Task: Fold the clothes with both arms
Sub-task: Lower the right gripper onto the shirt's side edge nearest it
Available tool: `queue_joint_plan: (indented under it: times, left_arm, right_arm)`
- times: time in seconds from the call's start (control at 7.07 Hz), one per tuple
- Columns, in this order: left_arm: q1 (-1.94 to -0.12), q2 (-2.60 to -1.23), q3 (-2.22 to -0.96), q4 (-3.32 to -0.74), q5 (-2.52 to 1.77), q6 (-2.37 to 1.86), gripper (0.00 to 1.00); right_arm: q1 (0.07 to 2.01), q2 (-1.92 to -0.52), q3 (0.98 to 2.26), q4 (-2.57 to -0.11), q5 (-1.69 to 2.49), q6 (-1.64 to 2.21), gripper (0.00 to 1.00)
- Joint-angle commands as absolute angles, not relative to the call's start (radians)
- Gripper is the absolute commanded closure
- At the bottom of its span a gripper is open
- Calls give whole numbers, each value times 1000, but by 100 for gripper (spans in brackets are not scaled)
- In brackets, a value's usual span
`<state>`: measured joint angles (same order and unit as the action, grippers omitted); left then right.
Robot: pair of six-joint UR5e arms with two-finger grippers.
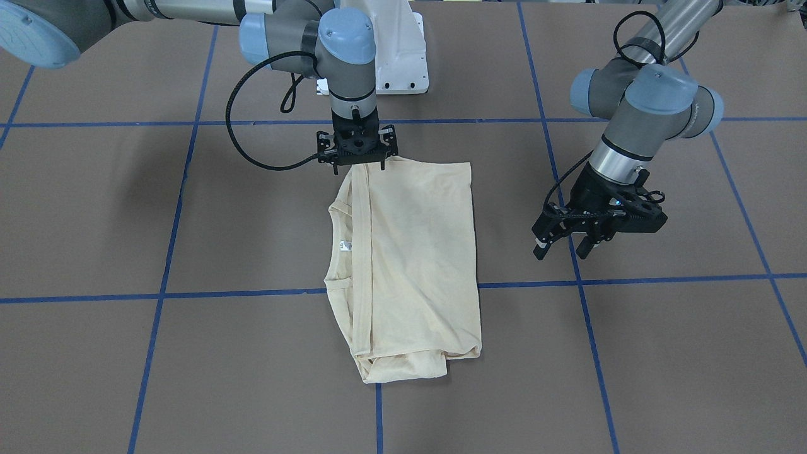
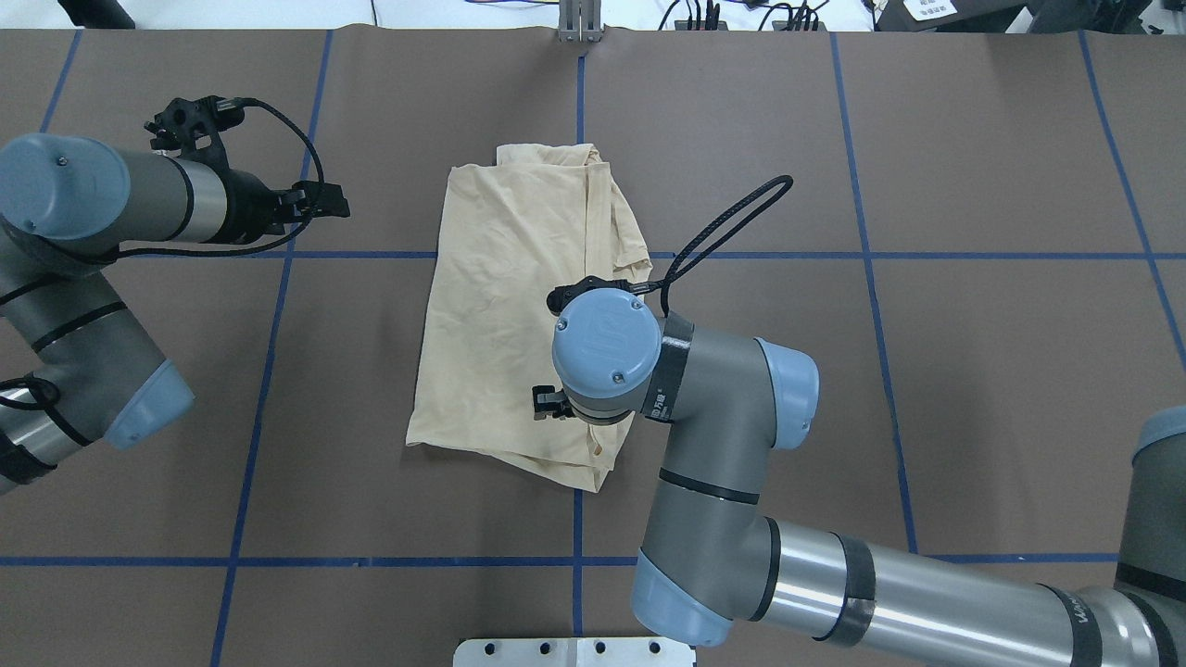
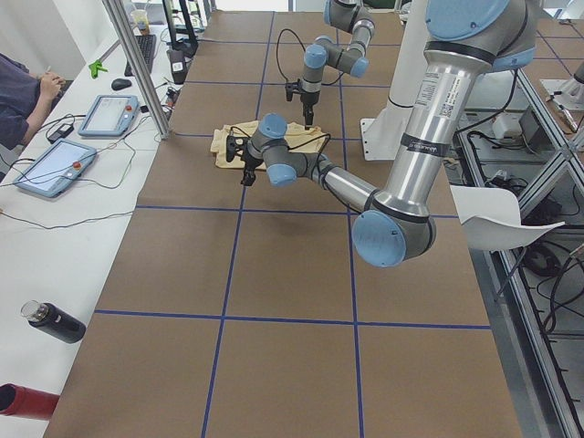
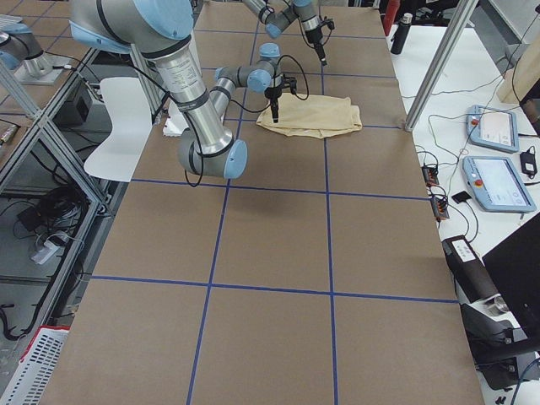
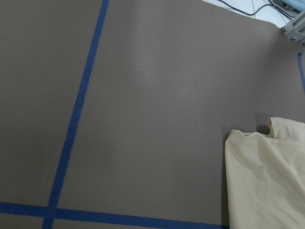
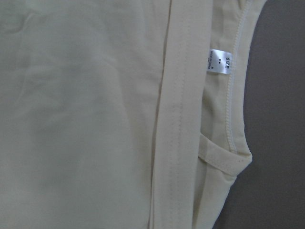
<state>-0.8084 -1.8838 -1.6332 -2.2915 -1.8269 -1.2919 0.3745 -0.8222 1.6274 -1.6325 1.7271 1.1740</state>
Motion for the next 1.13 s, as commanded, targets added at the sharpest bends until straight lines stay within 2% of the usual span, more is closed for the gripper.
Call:
queue_joint_plan:
  times: [0.0, 0.99]
  left_arm:
    - [-807, -1882, -1634, -2292, -1827, -1293, 0]
    - [-801, -1887, -1623, -2292, -1825, -1296, 0]
  right_arm:
    - [359, -830, 1588, -1634, 1720, 1128, 0]
    - [345, -864, 1601, -1696, 1736, 1124, 0]
